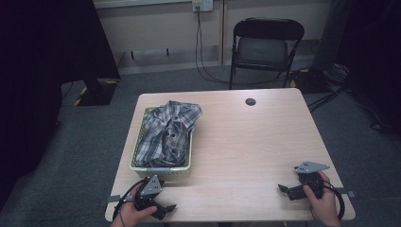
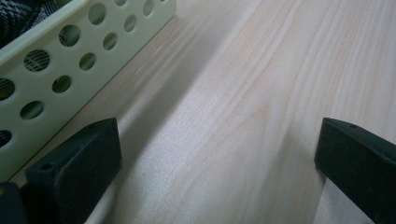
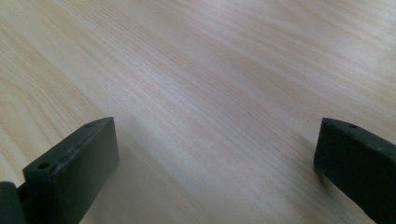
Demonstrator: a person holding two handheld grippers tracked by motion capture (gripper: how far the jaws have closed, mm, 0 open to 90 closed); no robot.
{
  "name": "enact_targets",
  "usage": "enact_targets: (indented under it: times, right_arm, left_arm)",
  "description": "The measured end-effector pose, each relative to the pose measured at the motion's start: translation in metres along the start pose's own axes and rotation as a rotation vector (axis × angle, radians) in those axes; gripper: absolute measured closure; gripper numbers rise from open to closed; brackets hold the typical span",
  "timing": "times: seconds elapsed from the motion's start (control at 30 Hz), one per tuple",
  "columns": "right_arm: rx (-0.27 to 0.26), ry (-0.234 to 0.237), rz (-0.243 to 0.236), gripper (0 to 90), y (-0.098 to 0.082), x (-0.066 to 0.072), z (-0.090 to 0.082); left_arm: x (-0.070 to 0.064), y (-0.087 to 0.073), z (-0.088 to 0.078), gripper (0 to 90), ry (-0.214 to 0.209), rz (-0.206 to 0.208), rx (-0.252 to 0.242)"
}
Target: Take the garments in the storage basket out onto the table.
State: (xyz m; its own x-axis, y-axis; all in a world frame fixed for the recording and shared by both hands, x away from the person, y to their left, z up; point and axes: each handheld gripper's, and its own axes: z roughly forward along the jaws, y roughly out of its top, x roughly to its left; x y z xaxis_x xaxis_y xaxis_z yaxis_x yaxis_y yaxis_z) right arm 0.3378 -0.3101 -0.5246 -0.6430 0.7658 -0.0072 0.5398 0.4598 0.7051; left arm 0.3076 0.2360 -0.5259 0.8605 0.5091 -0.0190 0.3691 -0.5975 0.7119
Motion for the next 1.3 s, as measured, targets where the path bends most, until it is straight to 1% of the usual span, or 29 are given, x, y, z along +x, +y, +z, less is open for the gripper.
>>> enact_targets:
  times: [0.1, 0.17, 0.2, 0.23, 0.37, 0.43, 0.5, 0.53, 0.6, 0.63, 0.83, 0.87, 0.9, 0.93, 1.03, 1.1, 1.17, 1.2, 1.3]
  right_arm:
    - [0.000, 0.000, 0.000, 0.0, 0.000, 0.000, 0.000]
    - [0.000, 0.000, 0.001, 0.0, 0.000, 0.000, 0.000]
    - [0.000, 0.000, 0.000, 0.0, 0.000, 0.000, 0.000]
    - [0.000, 0.000, 0.000, 0.0, 0.000, 0.000, 0.000]
    - [0.000, 0.000, 0.000, 0.0, 0.000, 0.000, 0.000]
    - [0.000, 0.000, 0.000, 0.0, 0.000, 0.000, 0.000]
    - [0.000, 0.000, 0.000, 0.0, 0.000, 0.000, 0.000]
    - [0.000, 0.000, 0.000, 0.0, 0.000, 0.000, 0.000]
    - [0.000, 0.000, 0.001, 0.0, 0.000, 0.000, 0.000]
    - [0.000, 0.000, 0.000, 0.0, 0.000, 0.000, 0.000]
    - [0.000, 0.000, 0.000, 0.0, 0.000, 0.000, 0.000]
    - [0.000, 0.000, 0.001, 0.0, 0.000, 0.000, 0.000]
    - [0.000, 0.000, 0.000, 0.0, 0.000, 0.000, 0.000]
    - [0.000, 0.000, 0.001, 0.0, 0.000, 0.000, 0.000]
    - [0.000, 0.000, 0.000, 0.0, 0.000, 0.000, 0.000]
    - [0.000, 0.000, 0.000, 0.0, 0.000, 0.000, 0.000]
    - [0.000, 0.000, 0.001, 0.0, 0.000, 0.000, 0.000]
    - [0.000, 0.000, 0.000, 0.0, 0.000, 0.000, 0.000]
    - [0.000, 0.000, 0.000, 0.0, 0.000, 0.000, 0.000]
  left_arm:
    - [0.001, 0.000, 0.000, 0.1, -0.001, -0.001, 0.001]
    - [0.001, 0.001, 0.000, 0.1, -0.005, -0.007, 0.004]
    - [0.002, 0.002, -0.001, 0.1, -0.011, -0.020, 0.009]
    - [0.002, 0.002, -0.001, 0.1, -0.011, -0.020, 0.009]
    - [0.002, 0.005, -0.003, 0.8, -0.029, -0.025, 0.037]
    - [0.001, 0.006, -0.004, 2.9, -0.040, -0.029, 0.041]
    - [0.000, 0.007, -0.005, 2.8, -0.046, -0.027, 0.041]
    - [-0.001, 0.010, -0.008, 2.8, -0.049, -0.031, 0.029]
    - [-0.002, 0.011, -0.009, 2.8, -0.052, -0.032, 0.024]
    - [-0.002, 0.015, -0.012, 2.7, -0.065, -0.052, 0.012]
    - [-0.002, 0.020, -0.018, 2.6, -0.084, -0.067, 0.005]
    - [-0.002, 0.021, -0.021, 2.6, -0.091, -0.069, -0.008]
    - [-0.002, 0.021, -0.021, 2.6, -0.091, -0.069, -0.008]
    - [-0.002, 0.023, -0.024, 2.6, -0.092, -0.082, -0.008]
    - [-0.003, 0.025, -0.027, 2.6, -0.091, -0.090, -0.007]
    - [-0.004, 0.027, -0.029, 2.6, -0.088, -0.091, -0.013]
    - [-0.005, 0.029, -0.030, 2.6, -0.089, -0.086, -0.009]
    - [-0.006, 0.032, -0.031, 2.6, -0.092, -0.095, -0.021]
    - [-0.006, 0.034, -0.032, 2.6, -0.090, -0.097, -0.023]
